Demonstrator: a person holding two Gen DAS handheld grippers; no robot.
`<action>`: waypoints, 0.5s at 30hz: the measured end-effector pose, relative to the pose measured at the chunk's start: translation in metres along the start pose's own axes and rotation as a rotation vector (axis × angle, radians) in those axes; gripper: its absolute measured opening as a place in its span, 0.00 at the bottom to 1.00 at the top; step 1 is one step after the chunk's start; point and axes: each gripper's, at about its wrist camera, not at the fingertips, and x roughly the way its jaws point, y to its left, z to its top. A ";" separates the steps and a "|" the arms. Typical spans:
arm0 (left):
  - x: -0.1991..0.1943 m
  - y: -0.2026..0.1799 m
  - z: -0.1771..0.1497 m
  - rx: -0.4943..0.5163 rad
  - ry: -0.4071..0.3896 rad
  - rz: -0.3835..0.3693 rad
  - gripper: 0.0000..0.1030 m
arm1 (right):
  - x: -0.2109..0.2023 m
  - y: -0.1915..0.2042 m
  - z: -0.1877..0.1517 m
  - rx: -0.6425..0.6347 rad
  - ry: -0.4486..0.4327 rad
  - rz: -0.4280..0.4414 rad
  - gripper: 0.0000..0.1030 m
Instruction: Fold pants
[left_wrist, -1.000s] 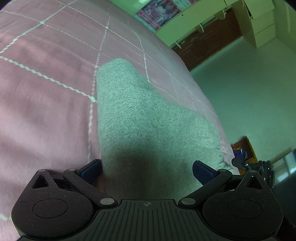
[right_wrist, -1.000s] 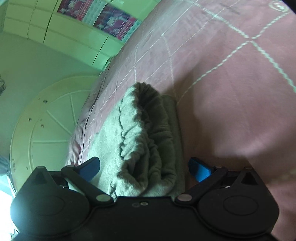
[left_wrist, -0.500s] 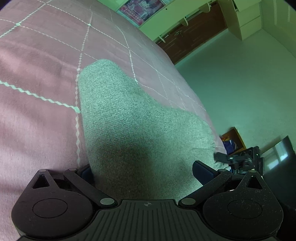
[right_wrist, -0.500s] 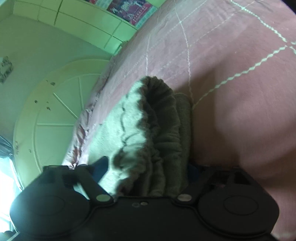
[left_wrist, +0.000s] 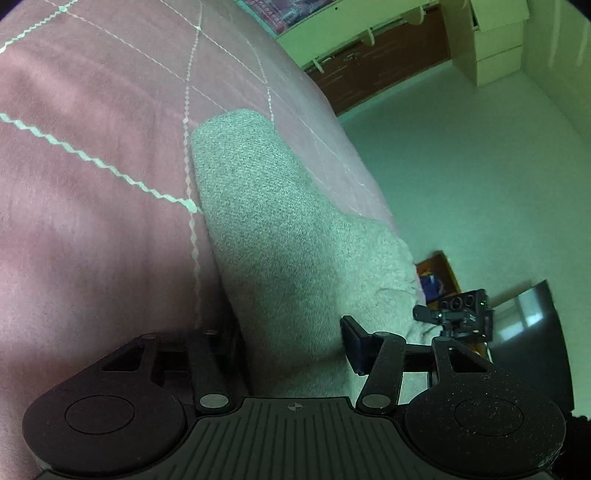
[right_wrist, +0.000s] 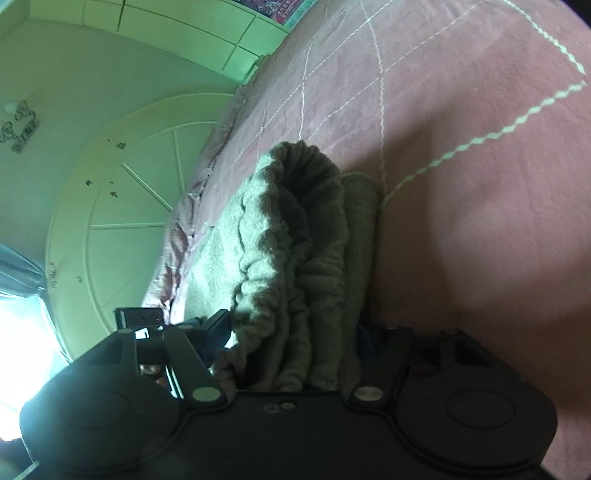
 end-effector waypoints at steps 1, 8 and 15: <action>0.002 0.005 -0.001 -0.010 -0.013 -0.016 0.52 | 0.000 -0.003 -0.001 0.015 -0.015 0.014 0.59; 0.027 0.006 0.004 -0.038 -0.073 -0.054 0.52 | 0.009 -0.001 -0.003 -0.004 -0.069 0.027 0.61; 0.044 -0.004 0.005 -0.005 -0.097 0.001 0.31 | 0.020 0.023 -0.005 -0.040 -0.087 -0.072 0.48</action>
